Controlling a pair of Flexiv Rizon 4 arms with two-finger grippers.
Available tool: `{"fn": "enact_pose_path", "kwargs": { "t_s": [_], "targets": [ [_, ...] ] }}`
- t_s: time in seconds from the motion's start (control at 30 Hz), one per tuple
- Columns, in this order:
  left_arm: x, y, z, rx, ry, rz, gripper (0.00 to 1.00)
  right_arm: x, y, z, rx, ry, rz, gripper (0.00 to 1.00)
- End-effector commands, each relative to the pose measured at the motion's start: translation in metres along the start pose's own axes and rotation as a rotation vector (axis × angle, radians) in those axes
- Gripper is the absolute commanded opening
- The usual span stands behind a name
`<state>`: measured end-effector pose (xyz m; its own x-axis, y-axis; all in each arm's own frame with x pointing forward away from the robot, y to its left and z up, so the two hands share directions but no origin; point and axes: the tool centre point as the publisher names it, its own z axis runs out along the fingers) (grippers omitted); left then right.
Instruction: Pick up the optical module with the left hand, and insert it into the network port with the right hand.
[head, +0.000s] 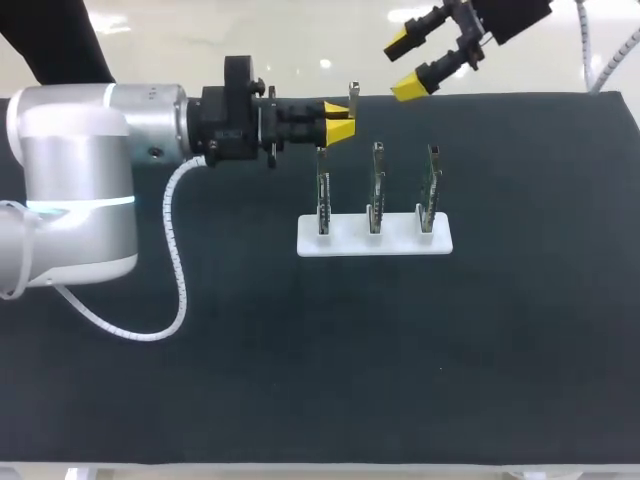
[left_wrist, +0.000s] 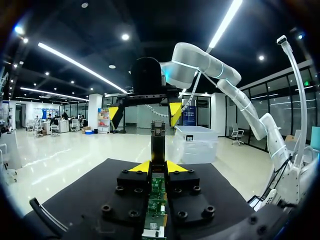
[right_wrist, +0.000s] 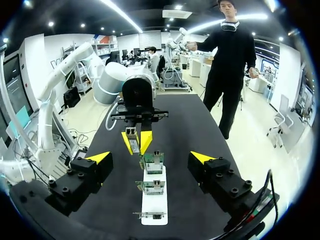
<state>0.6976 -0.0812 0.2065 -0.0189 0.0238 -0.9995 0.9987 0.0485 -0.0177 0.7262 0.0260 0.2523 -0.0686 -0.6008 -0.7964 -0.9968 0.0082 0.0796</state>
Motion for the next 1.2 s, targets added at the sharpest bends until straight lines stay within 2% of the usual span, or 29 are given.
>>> {"fn": "enact_pose_path", "kwargs": {
  "t_s": [0.03,0.23,0.83,1.0,1.2],
  "targets": [
    [0.000,0.001,0.000,0.002,0.001,-0.001,0.00,-0.008,0.005,0.010,0.020,0.012,0.004,1.00],
    [0.000,0.001,0.000,0.002,0.001,-0.001,0.00,-0.017,0.014,0.020,0.037,0.003,0.007,1.00],
    [0.000,0.001,0.000,0.002,0.001,-0.001,0.00,-0.017,0.014,0.020,0.037,0.003,0.007,1.00],
    [0.000,0.001,0.000,0.002,0.001,-0.001,0.00,-0.005,0.014,0.018,0.004,-0.034,-0.014,1.00],
    [0.000,0.001,0.000,0.002,0.001,-0.001,0.00,-0.011,0.020,0.023,0.002,-0.044,-0.010,1.00]
  ]
}}
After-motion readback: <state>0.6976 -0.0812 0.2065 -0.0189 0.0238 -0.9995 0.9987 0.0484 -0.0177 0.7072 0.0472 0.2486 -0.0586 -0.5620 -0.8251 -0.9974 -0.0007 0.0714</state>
